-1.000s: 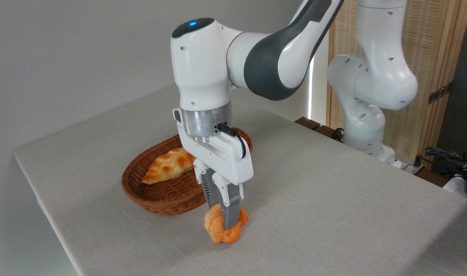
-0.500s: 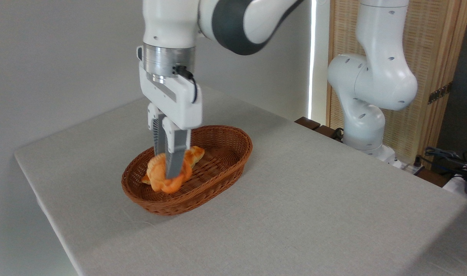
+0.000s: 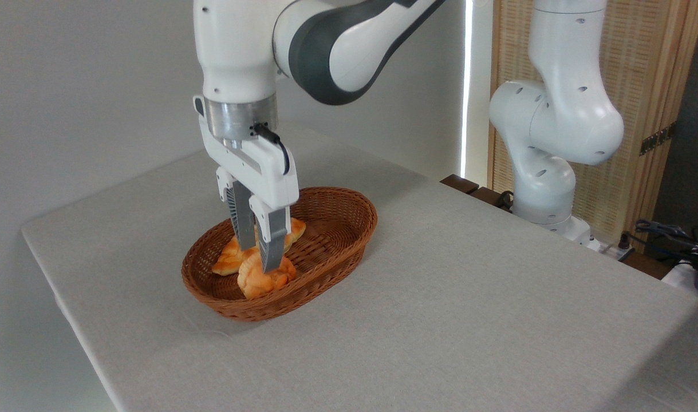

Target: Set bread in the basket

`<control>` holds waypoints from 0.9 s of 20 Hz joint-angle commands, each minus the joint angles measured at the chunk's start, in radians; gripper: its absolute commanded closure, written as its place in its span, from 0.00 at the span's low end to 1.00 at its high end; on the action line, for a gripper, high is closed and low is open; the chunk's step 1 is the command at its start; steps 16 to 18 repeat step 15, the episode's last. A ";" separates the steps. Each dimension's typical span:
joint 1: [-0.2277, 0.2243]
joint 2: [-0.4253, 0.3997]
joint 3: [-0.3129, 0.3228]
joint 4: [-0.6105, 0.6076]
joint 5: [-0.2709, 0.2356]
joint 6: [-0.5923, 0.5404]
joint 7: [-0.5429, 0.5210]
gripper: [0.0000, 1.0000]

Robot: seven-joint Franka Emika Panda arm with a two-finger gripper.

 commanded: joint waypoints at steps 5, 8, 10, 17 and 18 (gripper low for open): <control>0.004 -0.014 -0.001 0.072 -0.013 -0.047 -0.020 0.00; 0.004 -0.016 0.004 0.202 -0.011 -0.201 -0.026 0.00; 0.007 -0.011 0.006 0.234 -0.006 -0.254 -0.025 0.00; 0.018 0.013 0.009 0.233 -0.005 -0.277 -0.020 0.00; 0.018 0.013 0.009 0.233 -0.005 -0.277 -0.020 0.00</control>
